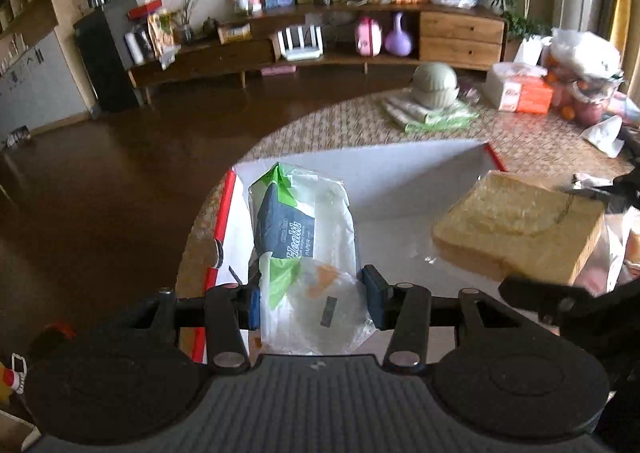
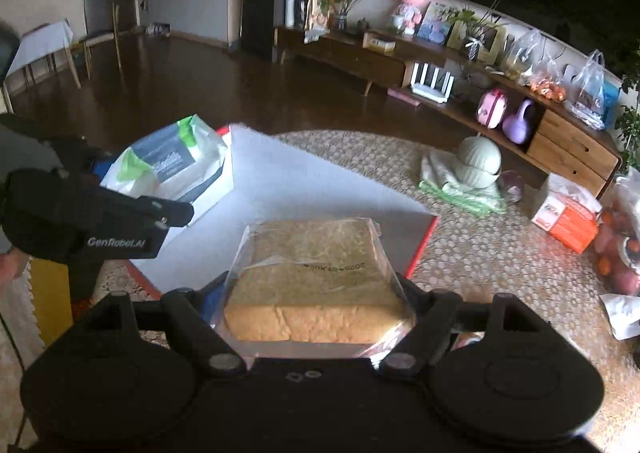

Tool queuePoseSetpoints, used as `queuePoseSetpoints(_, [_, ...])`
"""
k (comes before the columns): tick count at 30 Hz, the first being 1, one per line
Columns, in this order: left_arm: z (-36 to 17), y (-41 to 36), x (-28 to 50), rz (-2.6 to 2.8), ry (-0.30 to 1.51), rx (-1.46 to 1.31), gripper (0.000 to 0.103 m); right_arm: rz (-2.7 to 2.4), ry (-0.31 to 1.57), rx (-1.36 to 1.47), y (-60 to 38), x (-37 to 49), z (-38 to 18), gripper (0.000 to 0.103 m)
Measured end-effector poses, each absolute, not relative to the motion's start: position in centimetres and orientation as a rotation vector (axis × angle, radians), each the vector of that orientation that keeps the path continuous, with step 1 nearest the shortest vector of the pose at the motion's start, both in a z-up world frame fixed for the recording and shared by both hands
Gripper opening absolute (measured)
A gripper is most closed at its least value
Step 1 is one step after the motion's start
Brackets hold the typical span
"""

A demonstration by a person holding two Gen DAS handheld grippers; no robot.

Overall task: Organize objects
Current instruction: 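Carry the wipes and bread over the red box and lower both inside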

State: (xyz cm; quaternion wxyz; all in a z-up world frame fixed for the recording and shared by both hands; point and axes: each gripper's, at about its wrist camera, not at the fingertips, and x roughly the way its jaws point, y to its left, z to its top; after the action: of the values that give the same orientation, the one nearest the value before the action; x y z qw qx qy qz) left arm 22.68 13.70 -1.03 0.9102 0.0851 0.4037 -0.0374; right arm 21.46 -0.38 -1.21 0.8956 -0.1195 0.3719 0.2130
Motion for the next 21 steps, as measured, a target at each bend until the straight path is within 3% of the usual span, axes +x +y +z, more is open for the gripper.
queuePoseSetpoints(21, [-9.0,13.4,31.6,-0.072,1.115,0.233,0.048,0.446,0.959,-0.329,4.0,27.3,-8.3,0.08])
